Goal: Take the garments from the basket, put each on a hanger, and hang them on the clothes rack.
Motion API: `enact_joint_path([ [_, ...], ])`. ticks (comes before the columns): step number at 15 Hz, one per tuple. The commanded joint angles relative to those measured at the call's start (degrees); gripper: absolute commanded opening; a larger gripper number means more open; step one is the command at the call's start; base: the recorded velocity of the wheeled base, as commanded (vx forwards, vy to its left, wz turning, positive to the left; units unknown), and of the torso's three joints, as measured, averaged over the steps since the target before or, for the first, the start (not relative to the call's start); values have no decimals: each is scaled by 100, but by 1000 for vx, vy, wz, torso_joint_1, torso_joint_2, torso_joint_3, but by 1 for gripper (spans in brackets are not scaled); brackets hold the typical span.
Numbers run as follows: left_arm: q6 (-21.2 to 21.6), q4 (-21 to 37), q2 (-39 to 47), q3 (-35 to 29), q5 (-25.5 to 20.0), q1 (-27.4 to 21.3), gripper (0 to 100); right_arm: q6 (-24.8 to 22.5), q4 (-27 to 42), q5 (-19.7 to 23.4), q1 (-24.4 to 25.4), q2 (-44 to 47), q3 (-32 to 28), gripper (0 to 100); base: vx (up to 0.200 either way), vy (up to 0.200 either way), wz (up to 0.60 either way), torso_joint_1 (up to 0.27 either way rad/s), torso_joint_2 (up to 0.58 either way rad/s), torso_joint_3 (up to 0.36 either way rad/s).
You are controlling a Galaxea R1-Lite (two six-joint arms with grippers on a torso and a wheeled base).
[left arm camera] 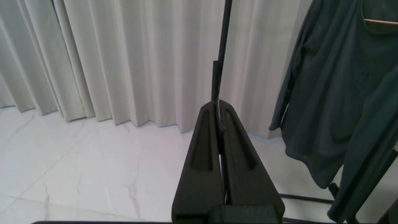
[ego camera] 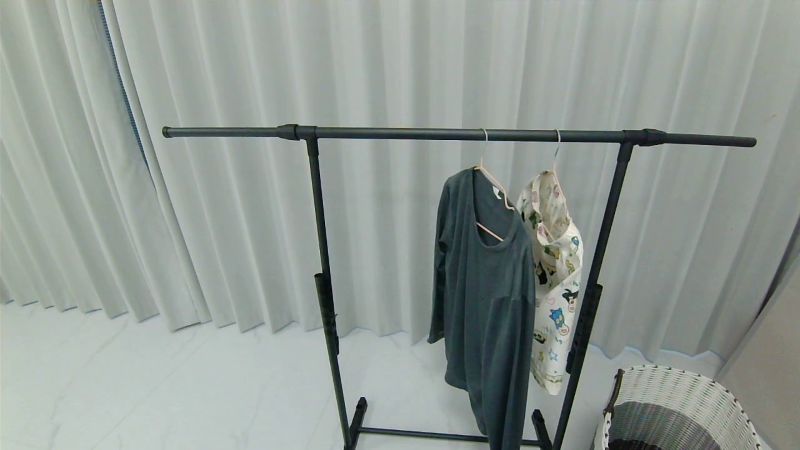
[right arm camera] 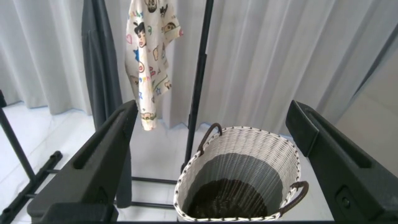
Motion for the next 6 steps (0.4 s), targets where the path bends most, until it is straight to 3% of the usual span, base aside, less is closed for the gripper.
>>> enact_joint_path([
  [1,1,-1,-2,1,1,2,0,-11,0,2,1,-2,-1,100,0,0,0,0,0,0],
  [6,1,-1,-2,1,1,2,0,-37,0,2,1,-2,-1,100,0,0,0,0,0,0],
])
